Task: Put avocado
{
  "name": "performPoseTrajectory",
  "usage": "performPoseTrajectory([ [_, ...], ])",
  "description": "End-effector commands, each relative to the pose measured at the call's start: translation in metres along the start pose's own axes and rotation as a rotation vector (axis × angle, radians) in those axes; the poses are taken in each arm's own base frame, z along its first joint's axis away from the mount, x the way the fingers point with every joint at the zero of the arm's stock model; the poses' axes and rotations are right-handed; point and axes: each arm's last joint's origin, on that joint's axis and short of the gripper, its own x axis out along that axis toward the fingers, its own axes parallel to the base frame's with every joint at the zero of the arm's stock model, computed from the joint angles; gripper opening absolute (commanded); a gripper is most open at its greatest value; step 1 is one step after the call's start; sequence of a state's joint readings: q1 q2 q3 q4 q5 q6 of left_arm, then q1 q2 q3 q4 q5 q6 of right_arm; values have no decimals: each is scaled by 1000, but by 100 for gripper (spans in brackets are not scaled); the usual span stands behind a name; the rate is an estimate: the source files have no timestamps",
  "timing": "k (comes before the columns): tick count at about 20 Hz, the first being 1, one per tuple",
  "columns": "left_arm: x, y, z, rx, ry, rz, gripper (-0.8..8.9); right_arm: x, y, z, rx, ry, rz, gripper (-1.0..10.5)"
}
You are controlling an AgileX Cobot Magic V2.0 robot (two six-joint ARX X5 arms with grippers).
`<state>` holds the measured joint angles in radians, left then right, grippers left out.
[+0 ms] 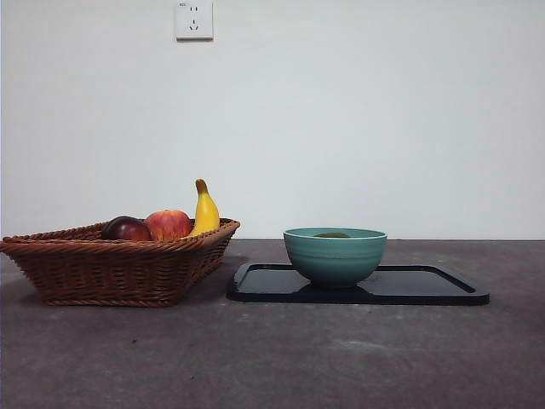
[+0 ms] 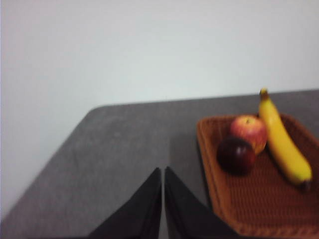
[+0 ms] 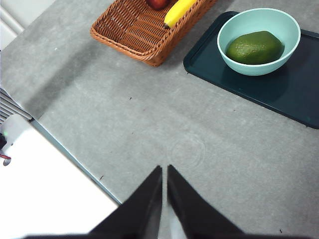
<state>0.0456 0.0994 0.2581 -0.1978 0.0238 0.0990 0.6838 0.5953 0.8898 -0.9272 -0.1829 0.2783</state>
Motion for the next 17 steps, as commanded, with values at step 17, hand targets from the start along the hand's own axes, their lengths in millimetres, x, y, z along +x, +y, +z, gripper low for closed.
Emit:
performPoseTrajectory([
  [17,12,-7,-74,-10,141,-9,8,-1,2,2,-1,-11,9,7],
])
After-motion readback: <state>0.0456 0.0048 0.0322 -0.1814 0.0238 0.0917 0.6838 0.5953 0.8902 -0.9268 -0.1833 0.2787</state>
